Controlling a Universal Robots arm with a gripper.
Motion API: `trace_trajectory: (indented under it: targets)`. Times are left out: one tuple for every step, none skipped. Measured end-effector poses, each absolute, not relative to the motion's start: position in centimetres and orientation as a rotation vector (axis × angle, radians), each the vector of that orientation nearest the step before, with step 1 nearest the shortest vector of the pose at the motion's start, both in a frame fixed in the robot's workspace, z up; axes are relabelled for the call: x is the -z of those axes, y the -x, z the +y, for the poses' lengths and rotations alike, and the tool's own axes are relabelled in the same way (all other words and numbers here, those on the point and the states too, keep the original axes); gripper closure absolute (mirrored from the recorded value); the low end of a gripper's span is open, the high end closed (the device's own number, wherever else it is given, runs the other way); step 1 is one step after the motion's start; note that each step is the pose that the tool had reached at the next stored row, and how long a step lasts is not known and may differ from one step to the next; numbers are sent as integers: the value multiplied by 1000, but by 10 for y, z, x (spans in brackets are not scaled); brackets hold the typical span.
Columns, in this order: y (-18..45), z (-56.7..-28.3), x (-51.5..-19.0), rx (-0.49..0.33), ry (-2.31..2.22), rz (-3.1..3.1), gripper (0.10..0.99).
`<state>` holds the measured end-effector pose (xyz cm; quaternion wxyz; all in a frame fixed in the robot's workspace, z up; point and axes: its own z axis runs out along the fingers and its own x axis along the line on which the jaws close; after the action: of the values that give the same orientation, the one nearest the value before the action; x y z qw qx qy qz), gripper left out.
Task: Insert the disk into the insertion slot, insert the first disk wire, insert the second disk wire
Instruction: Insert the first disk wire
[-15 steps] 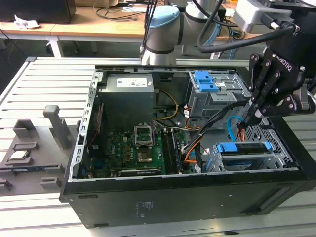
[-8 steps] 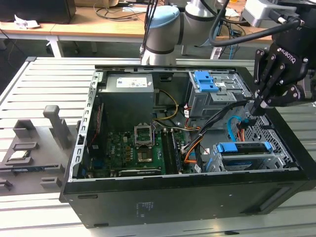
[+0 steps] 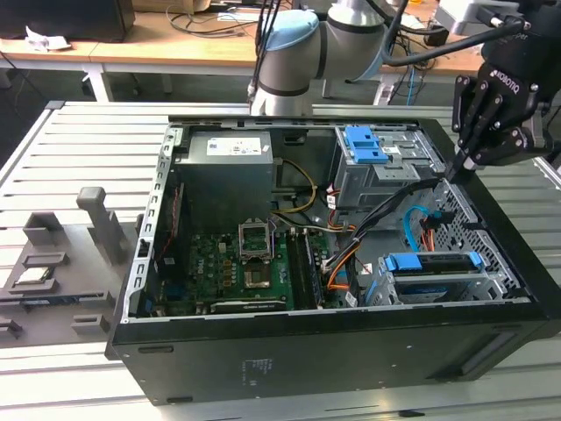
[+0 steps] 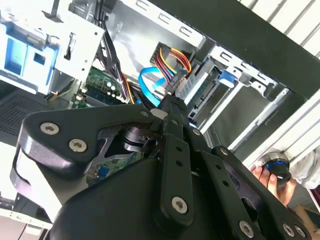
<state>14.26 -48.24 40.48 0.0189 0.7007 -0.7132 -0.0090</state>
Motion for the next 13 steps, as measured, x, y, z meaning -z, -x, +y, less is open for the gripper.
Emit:
trace_trajectory:
  targets:
    - [-143, -481, -403, 27, -2175, -2214, 980]
    - [-143, -481, -401, 27, -2174, -2213, 980]
    - [-143, -481, -398, 26, -2174, -2213, 980]
    - [-143, -481, -396, 26, -2174, -2213, 980]
    - [-143, -481, -395, 26, -2174, -2213, 980]
    - [-143, -482, -393, 25, -2174, -2213, 980]
    - [-143, -483, -392, 25, -2174, -2213, 980]
    - [-144, -485, -390, 25, -2174, -2212, 980]
    - [-144, -486, -389, 25, -2174, -2212, 980]
    - [-145, -488, -387, 25, -2174, -2213, 980]
    - [-145, -489, -385, 25, -2174, -2213, 980]
    - [-147, -490, -382, 25, -2174, -2213, 980]
    - [-148, -490, -379, 25, -2174, -2213, 980]
